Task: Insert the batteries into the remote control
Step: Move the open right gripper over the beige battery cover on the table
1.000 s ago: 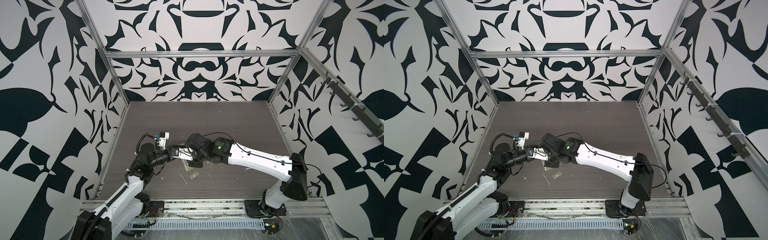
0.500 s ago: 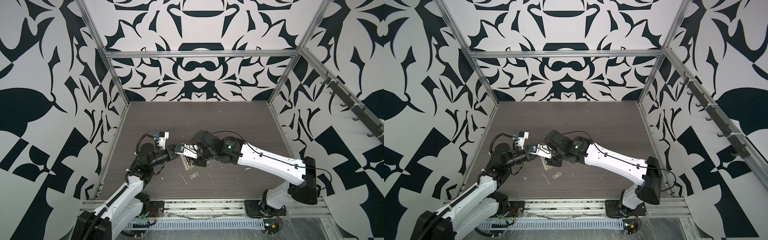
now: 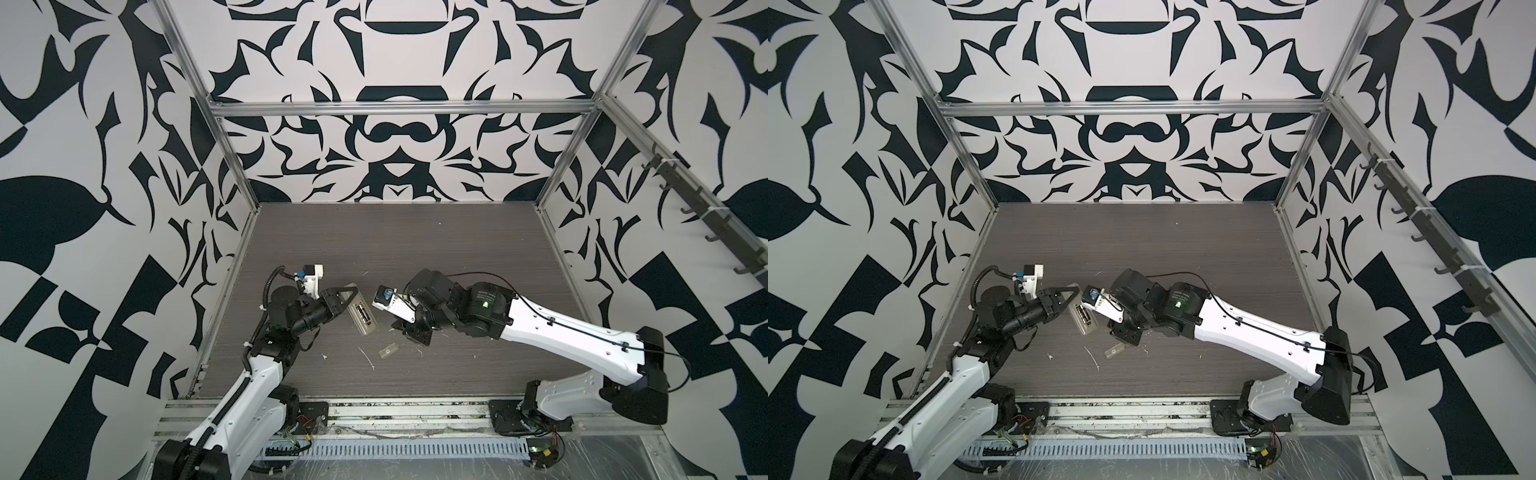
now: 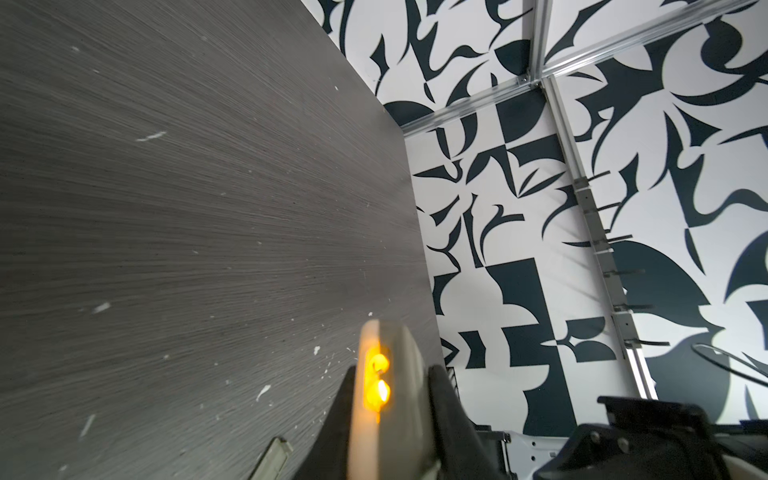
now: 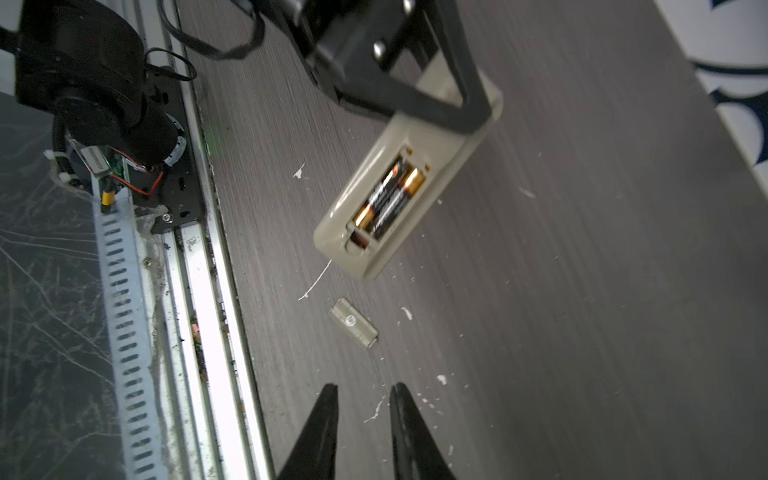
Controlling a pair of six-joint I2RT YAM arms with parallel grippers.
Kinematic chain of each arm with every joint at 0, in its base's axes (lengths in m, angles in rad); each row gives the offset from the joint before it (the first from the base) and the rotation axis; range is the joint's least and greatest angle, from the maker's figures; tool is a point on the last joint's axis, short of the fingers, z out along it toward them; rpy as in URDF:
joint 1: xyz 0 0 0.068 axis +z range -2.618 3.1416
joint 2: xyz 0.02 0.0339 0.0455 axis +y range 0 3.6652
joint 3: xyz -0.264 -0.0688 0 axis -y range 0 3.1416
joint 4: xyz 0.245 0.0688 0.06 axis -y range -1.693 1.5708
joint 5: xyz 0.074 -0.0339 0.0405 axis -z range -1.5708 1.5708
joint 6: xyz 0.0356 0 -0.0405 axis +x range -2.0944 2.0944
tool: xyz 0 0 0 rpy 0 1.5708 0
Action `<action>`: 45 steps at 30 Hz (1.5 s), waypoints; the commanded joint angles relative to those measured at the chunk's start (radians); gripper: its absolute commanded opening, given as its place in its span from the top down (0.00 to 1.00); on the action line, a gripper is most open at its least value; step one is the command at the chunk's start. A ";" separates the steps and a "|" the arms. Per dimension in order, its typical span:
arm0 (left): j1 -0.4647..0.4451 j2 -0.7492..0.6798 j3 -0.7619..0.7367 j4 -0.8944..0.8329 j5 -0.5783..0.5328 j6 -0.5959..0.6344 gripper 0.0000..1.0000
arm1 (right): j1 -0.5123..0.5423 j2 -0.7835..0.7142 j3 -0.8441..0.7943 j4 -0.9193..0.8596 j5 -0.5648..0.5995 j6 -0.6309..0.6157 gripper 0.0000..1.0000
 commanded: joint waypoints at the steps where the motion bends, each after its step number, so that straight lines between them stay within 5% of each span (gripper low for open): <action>1: 0.048 -0.037 -0.023 -0.064 -0.024 0.036 1.00 | -0.010 -0.025 -0.080 0.056 -0.092 0.152 0.74; 10: 0.140 -0.114 -0.048 -0.141 -0.032 0.044 1.00 | -0.011 0.048 -0.236 0.200 -0.141 0.265 0.74; 24: 0.148 -0.122 -0.038 -0.176 -0.014 0.070 1.00 | -0.030 0.219 -0.261 0.327 -0.198 0.330 0.74; 45: 0.149 -0.084 -0.025 -0.142 -0.009 0.070 1.00 | -0.107 0.391 -0.211 0.284 -0.195 0.277 0.78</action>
